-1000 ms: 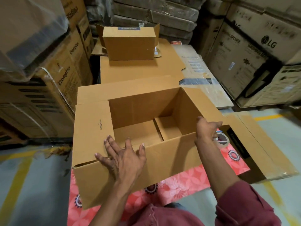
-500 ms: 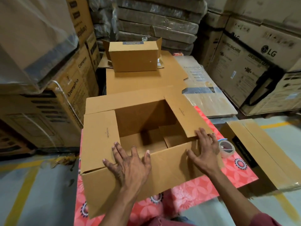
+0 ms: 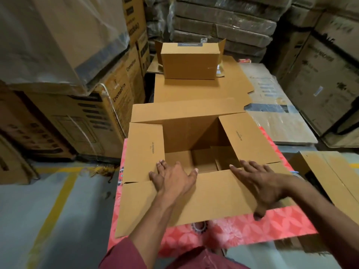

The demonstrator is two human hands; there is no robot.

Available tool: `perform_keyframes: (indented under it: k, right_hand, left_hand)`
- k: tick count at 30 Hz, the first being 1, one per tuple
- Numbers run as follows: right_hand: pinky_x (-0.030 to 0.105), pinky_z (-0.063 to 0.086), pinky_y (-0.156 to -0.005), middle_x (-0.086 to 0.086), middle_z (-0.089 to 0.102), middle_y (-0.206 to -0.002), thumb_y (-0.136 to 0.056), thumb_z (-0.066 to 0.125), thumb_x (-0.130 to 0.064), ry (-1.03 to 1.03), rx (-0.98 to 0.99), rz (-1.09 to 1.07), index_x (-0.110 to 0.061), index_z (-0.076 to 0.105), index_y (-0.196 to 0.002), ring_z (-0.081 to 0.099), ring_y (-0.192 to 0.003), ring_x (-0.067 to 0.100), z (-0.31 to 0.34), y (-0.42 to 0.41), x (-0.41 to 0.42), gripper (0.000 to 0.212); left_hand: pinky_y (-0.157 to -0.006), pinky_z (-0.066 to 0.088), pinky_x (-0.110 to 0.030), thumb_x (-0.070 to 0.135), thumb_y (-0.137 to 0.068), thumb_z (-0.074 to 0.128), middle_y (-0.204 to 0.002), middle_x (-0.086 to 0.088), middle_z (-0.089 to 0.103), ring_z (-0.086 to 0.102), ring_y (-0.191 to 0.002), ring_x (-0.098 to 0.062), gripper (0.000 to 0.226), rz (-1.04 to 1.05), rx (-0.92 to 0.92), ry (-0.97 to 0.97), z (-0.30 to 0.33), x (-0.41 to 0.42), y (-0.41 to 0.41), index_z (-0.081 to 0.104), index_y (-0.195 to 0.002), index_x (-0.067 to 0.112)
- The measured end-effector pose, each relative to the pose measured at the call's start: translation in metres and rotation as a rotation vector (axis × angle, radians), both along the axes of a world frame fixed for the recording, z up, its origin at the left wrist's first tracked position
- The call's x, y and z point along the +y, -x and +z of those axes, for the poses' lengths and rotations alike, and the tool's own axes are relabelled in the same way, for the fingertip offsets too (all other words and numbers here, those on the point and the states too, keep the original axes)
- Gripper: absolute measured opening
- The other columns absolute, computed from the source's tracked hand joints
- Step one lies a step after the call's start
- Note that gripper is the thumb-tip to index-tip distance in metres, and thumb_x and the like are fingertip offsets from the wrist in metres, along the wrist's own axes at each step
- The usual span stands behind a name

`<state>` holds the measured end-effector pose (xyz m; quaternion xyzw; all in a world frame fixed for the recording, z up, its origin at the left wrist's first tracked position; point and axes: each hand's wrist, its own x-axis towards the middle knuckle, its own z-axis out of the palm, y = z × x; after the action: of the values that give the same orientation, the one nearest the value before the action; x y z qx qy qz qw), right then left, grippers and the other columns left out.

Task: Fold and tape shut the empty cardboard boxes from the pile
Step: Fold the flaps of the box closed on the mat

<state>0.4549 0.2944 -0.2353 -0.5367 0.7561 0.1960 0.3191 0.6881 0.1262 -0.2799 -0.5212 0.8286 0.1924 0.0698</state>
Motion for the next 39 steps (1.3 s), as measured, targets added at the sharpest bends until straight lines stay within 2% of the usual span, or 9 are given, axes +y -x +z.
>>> perform_keyframes:
  k: [2,6,10,13,16,21,28,32,39]
  right_hand:
    - [0.052,0.005,-0.126,-0.013,-0.008,-0.170,-0.052,0.094,-0.063,-0.107,-0.152,-0.022,-0.055,-0.008,-0.158,-0.007,-0.158,0.022,0.031,0.016,-0.019,0.147]
    - [0.028,0.038,-0.114,-0.022,0.051,-0.147,-0.051,0.096,-0.053,-0.129,-0.399,0.037,-0.056,0.044,-0.143,0.047,-0.137,0.009,0.059,0.046,-0.060,0.105]
    - [0.059,0.047,-0.109,0.004,0.070,-0.134,-0.070,0.093,-0.033,-0.105,-0.726,-0.055,-0.026,0.067,-0.137,0.066,-0.121,0.029,0.063,0.076,-0.094,0.072]
    - [0.054,0.051,-0.106,0.021,0.071,-0.126,-0.081,0.084,-0.021,-0.060,-0.835,-0.084,-0.009,0.073,-0.127,0.069,-0.112,0.035,0.078,0.090,-0.113,0.049]
    - [0.035,0.057,-0.095,0.008,0.077,-0.114,-0.082,0.086,-0.031,0.106,-0.743,-0.091,-0.013,0.082,-0.110,0.074,-0.104,0.022,0.089,0.102,-0.134,0.033]
    - [0.026,0.055,-0.088,-0.014,0.077,-0.110,-0.076,0.089,-0.045,0.499,-0.451,-0.026,-0.032,0.084,-0.087,0.070,-0.103,0.006,0.054,0.120,-0.173,0.017]
    - [0.040,0.044,-0.102,-0.015,0.060,-0.127,-0.082,0.083,-0.039,0.768,-0.243,0.074,-0.040,0.075,-0.089,0.047,-0.124,0.013,-0.026,0.117,-0.176,0.010]
    - [0.038,0.037,-0.091,-0.018,0.060,-0.105,-0.079,0.081,-0.023,0.897,-0.196,0.129,-0.036,0.075,-0.079,0.044,-0.112,0.016,-0.057,0.080,-0.165,0.015]
    - [0.040,0.046,-0.080,-0.006,0.060,-0.099,-0.084,0.078,-0.030,0.970,0.035,0.085,-0.032,0.073,-0.085,0.050,-0.096,0.020,-0.073,0.059,-0.169,0.005]
  left_hand:
    - [-0.103,0.038,-0.048,0.078,-0.090,0.049,-0.147,-0.022,0.055,0.046,-0.139,-0.038,0.077,-0.047,-0.006,-0.010,0.021,-0.011,0.001,0.057,-0.136,0.017]
    - [-0.087,0.041,-0.038,0.078,-0.088,0.058,-0.138,-0.009,0.063,0.058,-0.127,-0.032,0.074,-0.106,-0.040,-0.055,0.069,-0.037,0.017,0.059,-0.134,0.020]
    - [-0.102,0.046,-0.047,0.075,-0.088,0.060,-0.147,-0.007,0.058,0.055,-0.133,-0.032,0.079,-0.170,0.101,0.079,0.102,-0.063,0.033,0.049,-0.149,0.026]
    - [-0.102,0.050,-0.045,0.069,-0.091,0.063,-0.142,-0.004,0.064,0.059,-0.128,-0.029,0.070,-0.185,0.254,0.200,0.125,-0.081,0.045,0.051,-0.149,0.031]
    - [-0.100,0.056,-0.045,0.065,-0.094,0.064,-0.129,0.001,0.072,0.067,-0.117,-0.022,0.059,-0.121,0.405,0.271,0.132,-0.095,0.054,0.057,-0.144,0.034]
    - [-0.096,0.058,-0.043,0.060,-0.094,0.065,-0.117,0.005,0.075,0.069,-0.107,-0.017,0.048,-0.065,0.460,0.248,0.100,-0.111,0.074,0.066,-0.133,0.032]
    - [-0.098,0.054,-0.037,0.048,-0.097,0.068,-0.126,0.002,0.070,0.064,-0.115,-0.018,0.040,0.066,0.422,0.203,0.042,-0.135,0.094,0.069,-0.130,0.025]
    - [-0.100,0.051,-0.039,0.045,-0.096,0.070,-0.131,0.001,0.069,0.062,-0.120,-0.021,0.040,-0.075,0.140,0.231,0.014,-0.155,0.101,0.068,-0.131,0.026]
    - [-0.086,0.056,-0.038,0.036,-0.098,0.065,-0.109,-0.001,0.070,0.064,-0.104,-0.023,0.023,-0.202,0.288,0.371,0.012,-0.222,0.157,0.075,-0.111,0.020]
